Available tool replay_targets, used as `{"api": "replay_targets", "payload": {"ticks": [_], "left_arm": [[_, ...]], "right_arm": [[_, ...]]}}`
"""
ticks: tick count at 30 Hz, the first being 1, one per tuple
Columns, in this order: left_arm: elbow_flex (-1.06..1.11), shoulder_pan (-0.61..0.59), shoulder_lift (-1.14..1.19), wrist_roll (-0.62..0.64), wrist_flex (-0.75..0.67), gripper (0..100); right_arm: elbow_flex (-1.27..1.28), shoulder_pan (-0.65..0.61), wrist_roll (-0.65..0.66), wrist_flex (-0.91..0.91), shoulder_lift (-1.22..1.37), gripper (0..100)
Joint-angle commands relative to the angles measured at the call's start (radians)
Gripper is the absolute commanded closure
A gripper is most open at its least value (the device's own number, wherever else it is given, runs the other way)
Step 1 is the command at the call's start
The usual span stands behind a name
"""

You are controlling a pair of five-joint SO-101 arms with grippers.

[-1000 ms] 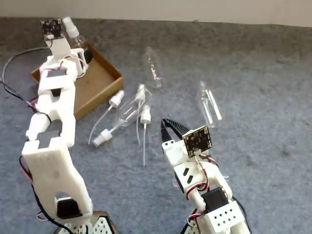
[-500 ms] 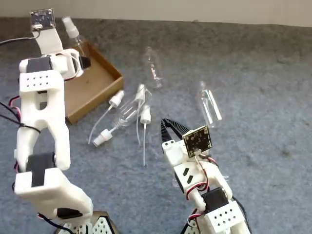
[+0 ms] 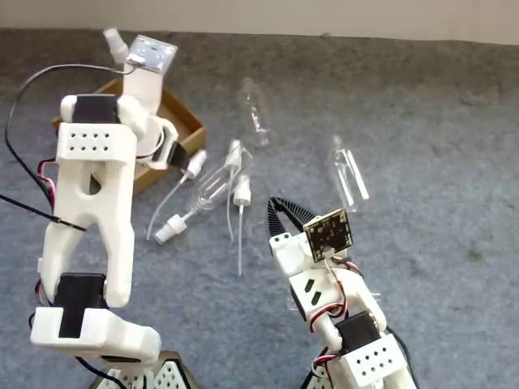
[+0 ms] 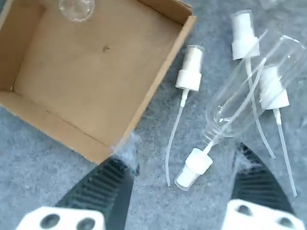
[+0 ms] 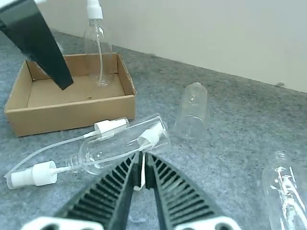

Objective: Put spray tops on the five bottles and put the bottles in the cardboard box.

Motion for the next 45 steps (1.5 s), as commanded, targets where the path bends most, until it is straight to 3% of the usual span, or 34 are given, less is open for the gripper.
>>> {"api": "replay_targets", "payload": {"ticks": [1,9,25,37,41,45], "left_arm": [[0.018,0.068,0.008,-0.075,0.009,73],[0.053,0.150,0.127,-0.218,-0.021,73],[0.059,0.248,0.348,-0.221,-0.385,74],[0.048,0.300,0.415,-0.224,-0.397,74],[0.048,0.315,0.423,-0.227,-0.410,85],[0.056,0.323,0.417,-0.227,-0.445,87]], "right_arm": [[0.120,0.013,0.009,-0.018,-0.012,99.3],[0.120,0.013,0.009,-0.016,-0.012,99.3],[0.120,0.013,0.009,-0.016,-0.012,99.3],[0.120,0.013,0.009,-0.016,-0.012,99.3],[0.120,0.013,0.009,-0.016,-0.012,99.3],[0.120,0.013,0.009,-0.016,-0.012,99.3]]}}
